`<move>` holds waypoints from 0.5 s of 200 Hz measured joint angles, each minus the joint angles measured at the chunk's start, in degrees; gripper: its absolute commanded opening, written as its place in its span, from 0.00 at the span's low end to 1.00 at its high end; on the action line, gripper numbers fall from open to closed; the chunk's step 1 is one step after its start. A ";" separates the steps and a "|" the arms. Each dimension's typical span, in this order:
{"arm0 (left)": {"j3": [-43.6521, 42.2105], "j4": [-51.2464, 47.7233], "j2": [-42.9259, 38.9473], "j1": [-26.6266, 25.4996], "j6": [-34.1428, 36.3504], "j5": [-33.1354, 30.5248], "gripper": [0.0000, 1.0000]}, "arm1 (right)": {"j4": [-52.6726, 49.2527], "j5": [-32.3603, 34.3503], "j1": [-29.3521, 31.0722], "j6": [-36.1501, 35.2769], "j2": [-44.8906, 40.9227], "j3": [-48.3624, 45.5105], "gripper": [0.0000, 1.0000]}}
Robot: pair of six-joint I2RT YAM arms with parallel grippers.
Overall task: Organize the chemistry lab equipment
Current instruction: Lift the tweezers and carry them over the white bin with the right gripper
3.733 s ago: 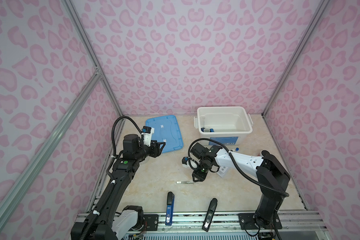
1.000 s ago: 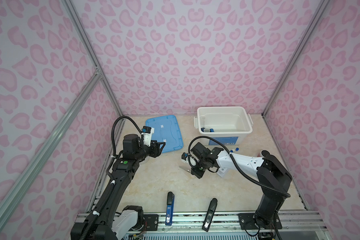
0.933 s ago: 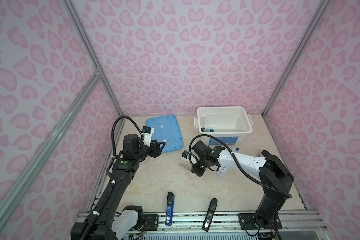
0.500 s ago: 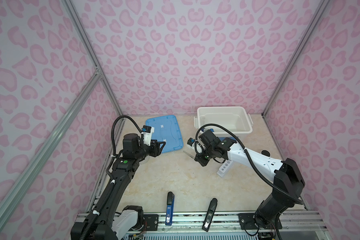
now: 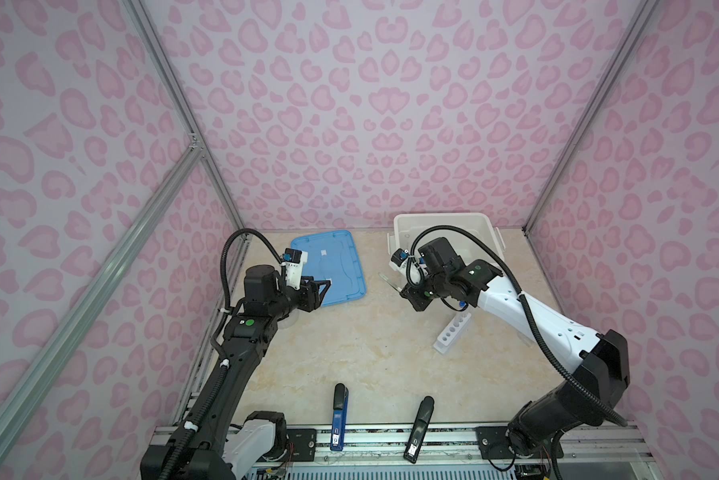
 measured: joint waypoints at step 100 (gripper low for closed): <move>1.55 0.04 1.36 0.00 0.39 0.15 0.61 | -1.09 7.96 -6.10 0.26 -2.23 6.01 0.05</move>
